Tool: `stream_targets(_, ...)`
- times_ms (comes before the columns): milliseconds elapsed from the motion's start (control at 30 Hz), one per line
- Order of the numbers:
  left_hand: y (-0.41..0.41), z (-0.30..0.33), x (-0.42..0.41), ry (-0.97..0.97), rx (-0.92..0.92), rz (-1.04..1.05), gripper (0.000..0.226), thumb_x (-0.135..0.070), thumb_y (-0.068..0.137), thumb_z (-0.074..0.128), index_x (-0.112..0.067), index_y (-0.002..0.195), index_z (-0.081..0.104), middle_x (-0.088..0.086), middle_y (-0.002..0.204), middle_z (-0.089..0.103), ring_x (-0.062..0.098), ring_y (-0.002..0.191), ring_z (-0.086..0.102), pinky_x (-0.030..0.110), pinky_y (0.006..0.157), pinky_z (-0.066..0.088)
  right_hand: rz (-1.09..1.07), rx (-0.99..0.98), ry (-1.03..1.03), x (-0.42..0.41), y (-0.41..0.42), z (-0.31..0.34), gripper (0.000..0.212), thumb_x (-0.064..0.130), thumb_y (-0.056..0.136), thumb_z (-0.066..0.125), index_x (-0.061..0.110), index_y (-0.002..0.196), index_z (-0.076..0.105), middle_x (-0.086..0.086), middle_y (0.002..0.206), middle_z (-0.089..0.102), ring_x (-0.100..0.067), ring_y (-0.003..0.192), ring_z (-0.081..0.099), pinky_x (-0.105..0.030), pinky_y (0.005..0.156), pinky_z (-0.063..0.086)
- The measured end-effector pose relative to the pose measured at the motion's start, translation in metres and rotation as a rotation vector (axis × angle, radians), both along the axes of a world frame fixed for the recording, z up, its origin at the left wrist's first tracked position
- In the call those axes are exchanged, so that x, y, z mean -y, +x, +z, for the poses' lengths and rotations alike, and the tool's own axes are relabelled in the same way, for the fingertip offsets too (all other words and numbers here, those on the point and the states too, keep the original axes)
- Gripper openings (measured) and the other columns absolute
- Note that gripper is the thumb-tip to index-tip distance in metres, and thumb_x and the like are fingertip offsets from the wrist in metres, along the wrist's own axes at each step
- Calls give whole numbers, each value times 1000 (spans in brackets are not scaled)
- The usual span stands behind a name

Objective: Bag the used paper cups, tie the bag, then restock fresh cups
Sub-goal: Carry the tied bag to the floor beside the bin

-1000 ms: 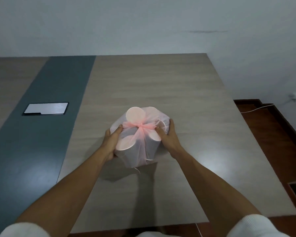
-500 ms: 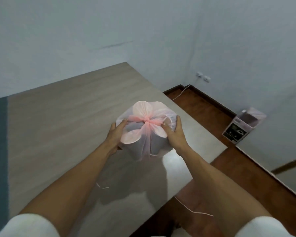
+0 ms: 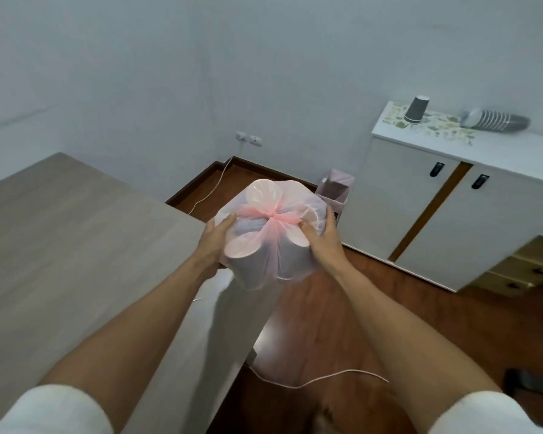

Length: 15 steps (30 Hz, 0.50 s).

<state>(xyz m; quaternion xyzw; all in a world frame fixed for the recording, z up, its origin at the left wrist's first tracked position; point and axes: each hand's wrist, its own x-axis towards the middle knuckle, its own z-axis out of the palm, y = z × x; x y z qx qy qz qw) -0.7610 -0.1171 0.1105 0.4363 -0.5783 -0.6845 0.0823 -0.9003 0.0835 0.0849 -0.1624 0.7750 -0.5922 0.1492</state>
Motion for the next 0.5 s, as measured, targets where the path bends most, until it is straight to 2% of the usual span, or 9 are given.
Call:
stream_targets(67,-45,-2,-13,-4,-4,-31,80,-71,83,63,-36,147,33,5,130,58,28,106,63,57,84,58,-14,-21,0,-17,-40,4,66,46,90,71,40,145,36,12,133,59,-15,120,60,-36,102,48)
stream_targets(133,-91,-3,-26,-5,3,-48,81,-73,81,62,-36,147,33,5,130,58,29,106,63,57,82,59,-29,-29,34,-34,-83,6,68,39,94,69,33,150,32,13,134,52,-11,121,53,-26,98,39)
stream_targets(167,-113,-5,-33,-6,-1,-53,80,-72,82,62,-35,147,33,5,129,58,29,106,63,56,80,59,-38,-29,53,-41,-103,6,72,40,94,68,31,153,28,11,138,49,-12,124,50,-25,99,37)
stream_targets(267,-177,-5,-52,5,-36,-28,68,-60,89,64,-29,143,37,4,124,57,23,97,62,44,70,58,-43,-29,101,-59,-165,1,86,58,88,68,39,156,18,5,155,43,-24,137,47,-40,112,40)
stream_targets(333,-215,-5,-58,-9,-49,-15,59,-52,92,65,-26,138,39,3,118,56,17,89,60,37,63,52,-55,-19,134,-65,-201,-3,90,71,80,66,48,151,16,6,156,42,-28,137,49,-51,112,42)
stream_targets(433,-264,-11,-57,6,-91,7,61,-48,90,70,-22,139,44,5,125,61,18,94,65,37,69,54,-67,-13,130,-68,-249,-7,91,76,76,66,48,149,19,6,155,43,-26,137,49,-53,112,43)
stream_targets(500,-303,-20,-51,23,-79,15,63,-49,89,71,-23,139,45,3,123,63,20,97,67,37,68,55,-78,0,130,-62,-288,-14,82,72,78,68,47,144,26,7,147,49,-24,131,53,-52,109,46)
